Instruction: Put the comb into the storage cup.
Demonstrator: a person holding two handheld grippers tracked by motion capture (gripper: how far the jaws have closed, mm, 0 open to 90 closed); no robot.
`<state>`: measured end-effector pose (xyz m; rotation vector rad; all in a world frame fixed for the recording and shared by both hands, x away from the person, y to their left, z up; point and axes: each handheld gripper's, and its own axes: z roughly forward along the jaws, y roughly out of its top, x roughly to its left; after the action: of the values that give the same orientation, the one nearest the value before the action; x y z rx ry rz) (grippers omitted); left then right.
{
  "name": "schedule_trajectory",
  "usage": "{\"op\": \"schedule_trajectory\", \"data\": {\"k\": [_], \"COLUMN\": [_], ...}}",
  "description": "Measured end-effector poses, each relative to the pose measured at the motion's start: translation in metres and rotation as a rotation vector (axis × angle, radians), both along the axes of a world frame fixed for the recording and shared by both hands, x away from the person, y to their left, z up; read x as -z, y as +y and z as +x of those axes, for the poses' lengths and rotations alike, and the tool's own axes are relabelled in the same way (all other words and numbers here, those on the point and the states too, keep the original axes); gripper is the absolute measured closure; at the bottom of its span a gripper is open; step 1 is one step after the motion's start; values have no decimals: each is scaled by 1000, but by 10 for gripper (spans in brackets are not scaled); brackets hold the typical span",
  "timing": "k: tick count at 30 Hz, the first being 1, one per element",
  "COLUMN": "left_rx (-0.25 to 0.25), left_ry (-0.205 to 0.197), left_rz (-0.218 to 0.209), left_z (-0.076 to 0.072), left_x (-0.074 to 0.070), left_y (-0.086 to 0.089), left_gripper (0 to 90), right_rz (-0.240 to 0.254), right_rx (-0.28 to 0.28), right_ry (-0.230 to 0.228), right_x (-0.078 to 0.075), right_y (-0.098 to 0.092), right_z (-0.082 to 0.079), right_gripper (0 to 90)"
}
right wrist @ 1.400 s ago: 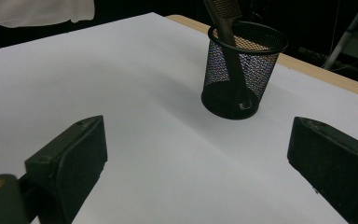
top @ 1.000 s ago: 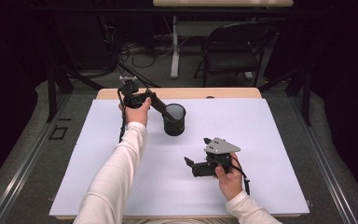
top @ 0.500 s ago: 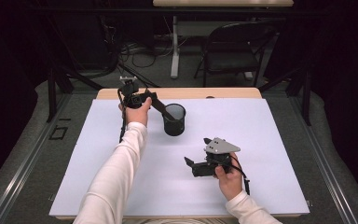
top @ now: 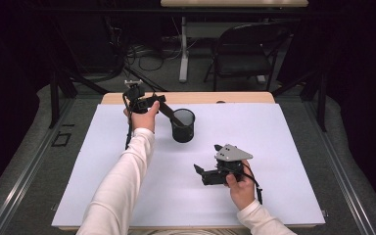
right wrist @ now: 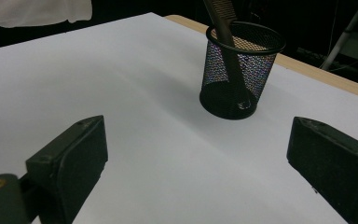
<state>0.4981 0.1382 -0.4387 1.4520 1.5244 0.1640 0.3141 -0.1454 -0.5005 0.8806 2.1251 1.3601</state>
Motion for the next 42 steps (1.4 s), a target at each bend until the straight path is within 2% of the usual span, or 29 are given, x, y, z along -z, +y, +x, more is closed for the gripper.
{"op": "schedule_trajectory", "data": {"k": [4, 18, 31, 42], "left_rx": [-11, -30, -39, -64], "left_ry": [-9, -15, -41, -58], "left_rz": [5, -31, -28, -24], "left_z": [0, 1, -1, -3], "left_x": [0, -1, -5, -11], "left_y": [1, 6, 11, 25], "left_gripper": [593, 461, 421, 415], "right_rz": [-2, -3, -8, -10], "right_rx": [0, 3, 3, 3], "right_ry": [-1, -1, 1, 1], "right_x": [0, 0, 1, 1], "right_y": [0, 0, 0, 1], "right_z": [0, 0, 0, 1], "right_gripper": [50, 57, 57, 57]}}
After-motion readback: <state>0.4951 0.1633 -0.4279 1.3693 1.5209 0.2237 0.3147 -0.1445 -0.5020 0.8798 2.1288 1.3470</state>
